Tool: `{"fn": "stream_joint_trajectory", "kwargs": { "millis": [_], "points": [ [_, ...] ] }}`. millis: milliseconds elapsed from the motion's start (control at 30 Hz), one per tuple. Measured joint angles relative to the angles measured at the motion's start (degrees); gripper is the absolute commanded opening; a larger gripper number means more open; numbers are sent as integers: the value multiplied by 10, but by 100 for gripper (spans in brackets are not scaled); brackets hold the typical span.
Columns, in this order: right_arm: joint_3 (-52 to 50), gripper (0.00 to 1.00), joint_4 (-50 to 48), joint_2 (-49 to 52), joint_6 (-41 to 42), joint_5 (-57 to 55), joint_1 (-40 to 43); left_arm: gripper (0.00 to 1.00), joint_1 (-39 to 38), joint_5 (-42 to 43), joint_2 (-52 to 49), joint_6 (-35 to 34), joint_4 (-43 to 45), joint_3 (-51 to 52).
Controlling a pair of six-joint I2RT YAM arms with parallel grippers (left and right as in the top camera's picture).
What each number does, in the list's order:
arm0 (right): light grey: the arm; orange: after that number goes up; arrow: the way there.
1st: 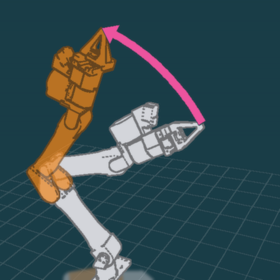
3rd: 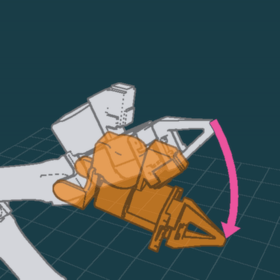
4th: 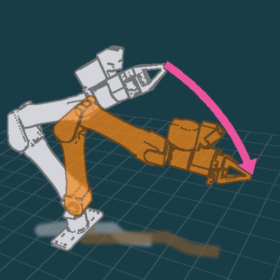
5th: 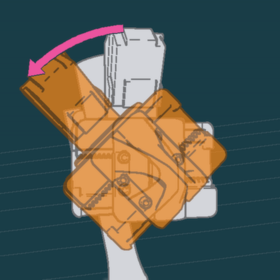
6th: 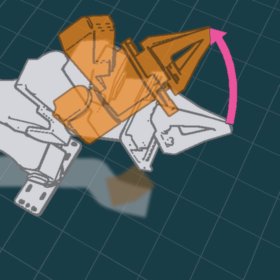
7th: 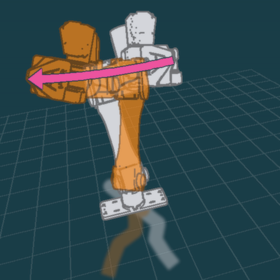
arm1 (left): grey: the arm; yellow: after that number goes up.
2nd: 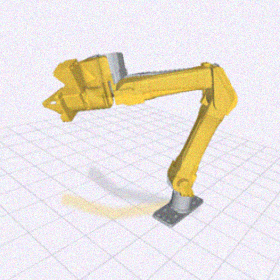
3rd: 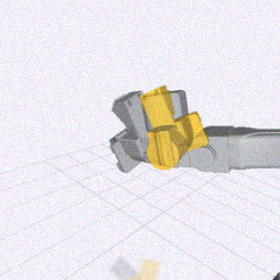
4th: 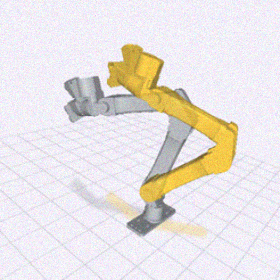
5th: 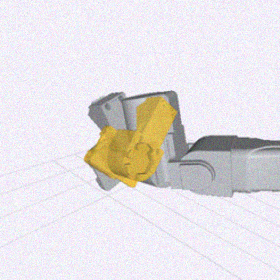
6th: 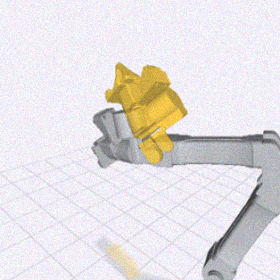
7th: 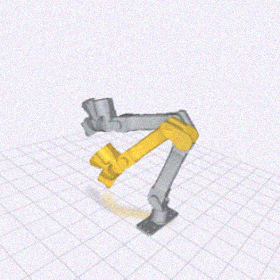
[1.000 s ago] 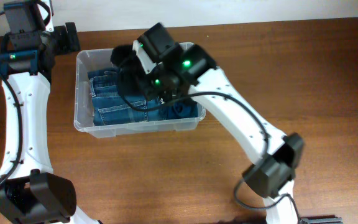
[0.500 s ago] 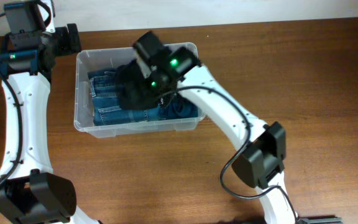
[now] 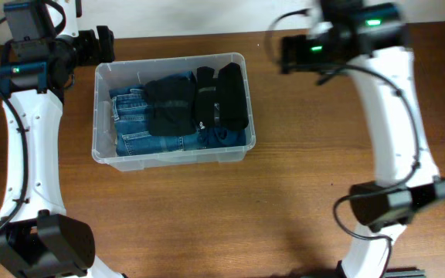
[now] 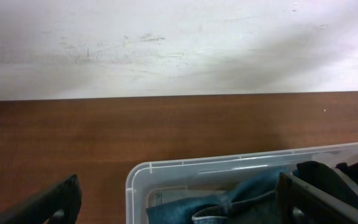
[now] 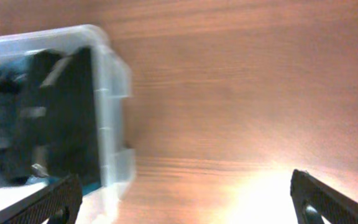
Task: Pack container
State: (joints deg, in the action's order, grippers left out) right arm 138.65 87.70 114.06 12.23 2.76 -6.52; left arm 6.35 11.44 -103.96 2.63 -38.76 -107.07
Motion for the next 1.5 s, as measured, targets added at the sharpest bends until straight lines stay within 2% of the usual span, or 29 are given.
{"fn": "stream_joint_trajectory", "kwargs": {
  "millis": [200, 367, 500, 733, 833, 967, 1100, 1167, 1300, 1333, 1400, 1500],
  "points": [
    [3, 99, 28, -56, 0, 53, 116, 99, 0, 4, 0, 0, 0, 0],
    [5, 99, 33, -62, -1, 119, 128, 99, 0, 4, 0, 0, 0, 0],
    [5, 99, 93, -62, -36, 90, 128, 99, 0, 4, 0, 0, 0, 0],
    [5, 99, 92, -67, -120, 78, 128, 99, 0, 4, 0, 0, 0, 0],
    [-7, 99, 40, -100, -131, 79, 127, 99, 0, 4, 0, 0, 0, 0],
    [-116, 99, -123, -218, -141, 80, 112, 99, 0, 4, 0, 0, 0, 0],
    [-294, 99, -246, -388, -144, 87, 96, 99, 0, 4, 0, 0, 0, 0],
    [-424, 99, -329, -482, -145, 88, 90, 99, 0, 5, 0, 0, 0, 0],
    [-623, 99, -471, -605, -147, 87, 89, 99, 0, 7, 0, 0, 0, 0],
    [-715, 99, -542, -662, -147, 87, 88, 99, 0, 6, 0, 0, 0, 0],
    [-828, 99, -624, -741, -148, 87, 88, 99, 0, 7, 0, 0, 0, 0],
    [-981, 99, -712, -867, -149, 87, 88, 99, 0, 7, 0, 0, -1, 0]
  ]
}}
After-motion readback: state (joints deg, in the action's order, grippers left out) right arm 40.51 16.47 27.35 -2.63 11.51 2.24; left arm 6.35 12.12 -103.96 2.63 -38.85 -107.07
